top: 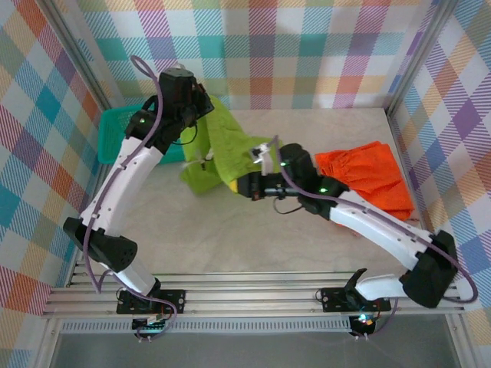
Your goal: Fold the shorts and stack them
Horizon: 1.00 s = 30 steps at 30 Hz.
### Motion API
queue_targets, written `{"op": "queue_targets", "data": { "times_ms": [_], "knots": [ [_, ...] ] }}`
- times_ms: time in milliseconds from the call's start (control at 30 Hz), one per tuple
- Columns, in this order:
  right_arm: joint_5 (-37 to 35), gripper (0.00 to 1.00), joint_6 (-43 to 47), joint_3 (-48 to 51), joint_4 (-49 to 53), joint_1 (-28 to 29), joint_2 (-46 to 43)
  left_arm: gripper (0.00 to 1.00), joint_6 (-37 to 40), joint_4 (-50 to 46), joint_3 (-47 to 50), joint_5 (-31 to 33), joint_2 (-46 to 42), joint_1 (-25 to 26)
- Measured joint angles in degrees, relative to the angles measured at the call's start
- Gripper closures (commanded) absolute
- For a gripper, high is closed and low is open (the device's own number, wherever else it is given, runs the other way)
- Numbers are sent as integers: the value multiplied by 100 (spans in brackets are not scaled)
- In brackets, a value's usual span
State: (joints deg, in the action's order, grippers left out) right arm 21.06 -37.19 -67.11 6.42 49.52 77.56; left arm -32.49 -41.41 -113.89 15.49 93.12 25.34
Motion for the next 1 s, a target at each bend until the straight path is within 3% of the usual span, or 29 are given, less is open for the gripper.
{"op": "queue_targets", "data": {
  "times_ms": [100,233,433,633,767,900,967,1000],
  "knots": [
    [-116,100,-289,-632,-426,608,660,100,507,-317,-227,476,-98,-76],
    [-96,100,-721,-1248,-986,1008,1292,100,975,-699,-612,1084,-173,-188],
    [-334,100,-1154,-905,-1554,1034,1003,100,1283,-859,-1335,1353,-122,-240],
    [-868,100,-1602,103,-1598,516,-240,100,1322,-905,-2247,990,520,-4],
    [-1110,100,-2151,960,-1340,-133,-973,100,1482,-778,-2870,688,1591,448],
    [-1453,92,-2706,1947,-876,-603,-1493,100,1661,-717,-3289,326,2863,887],
    [-1672,83,-2970,2378,-588,-739,-1738,91,1735,-632,-3407,114,3491,1097],
    [-1794,77,-3088,2599,-422,-800,-1895,73,1768,-599,-3471,-2,3792,1198]
  ]
}}
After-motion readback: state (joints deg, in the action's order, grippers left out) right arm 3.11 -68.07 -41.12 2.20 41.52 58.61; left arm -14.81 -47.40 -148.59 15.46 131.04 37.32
